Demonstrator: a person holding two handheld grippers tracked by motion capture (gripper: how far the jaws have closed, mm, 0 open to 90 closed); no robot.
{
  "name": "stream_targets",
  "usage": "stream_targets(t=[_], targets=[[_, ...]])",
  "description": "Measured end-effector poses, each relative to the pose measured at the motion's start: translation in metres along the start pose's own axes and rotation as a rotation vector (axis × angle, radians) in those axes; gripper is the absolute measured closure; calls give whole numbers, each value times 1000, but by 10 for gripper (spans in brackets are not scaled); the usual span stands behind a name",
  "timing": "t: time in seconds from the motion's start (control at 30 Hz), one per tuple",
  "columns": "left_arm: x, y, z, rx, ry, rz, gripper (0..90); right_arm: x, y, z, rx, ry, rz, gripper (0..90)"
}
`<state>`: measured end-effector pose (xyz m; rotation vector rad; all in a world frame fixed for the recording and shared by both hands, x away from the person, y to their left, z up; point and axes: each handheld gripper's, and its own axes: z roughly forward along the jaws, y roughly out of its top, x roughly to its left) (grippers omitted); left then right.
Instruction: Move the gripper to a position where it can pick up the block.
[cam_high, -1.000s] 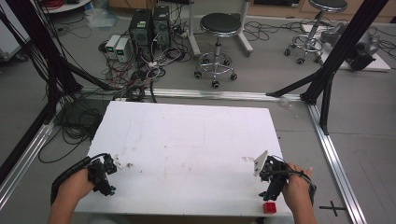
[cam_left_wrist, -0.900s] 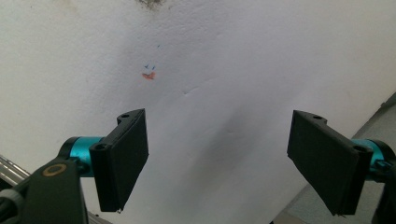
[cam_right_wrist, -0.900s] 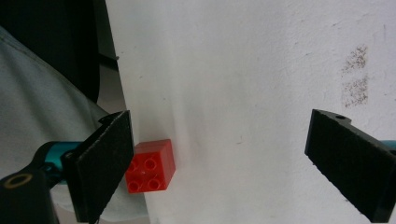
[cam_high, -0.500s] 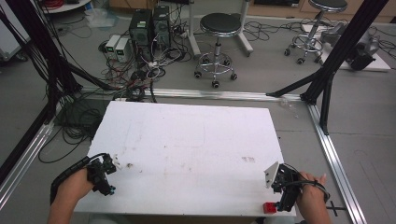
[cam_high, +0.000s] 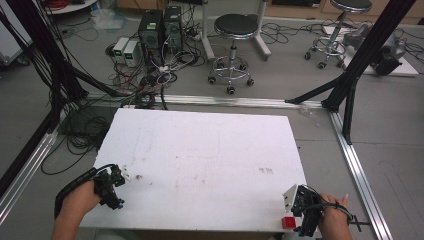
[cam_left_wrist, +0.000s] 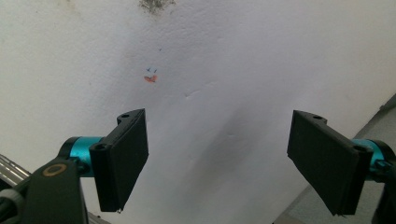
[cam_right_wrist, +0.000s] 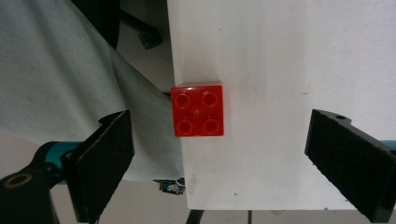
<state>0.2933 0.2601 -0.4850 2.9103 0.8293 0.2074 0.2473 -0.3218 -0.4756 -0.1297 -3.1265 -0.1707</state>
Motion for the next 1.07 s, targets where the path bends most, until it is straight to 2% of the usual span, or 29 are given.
stream_targets(t=[0.23,0.53,0.83,1.07], targets=[[0,0,1,-2,-2,0,208,3,1,15,37,21,6,75],[0,0,0,-9,-6,5,207,4,7,32,82,21,-3,75],[0,0,0,-8,-9,1,208,6,7,47,89,45,12,75],[0,0,1,-14,-10,-1,208,6,7,45,75,32,15,75]])
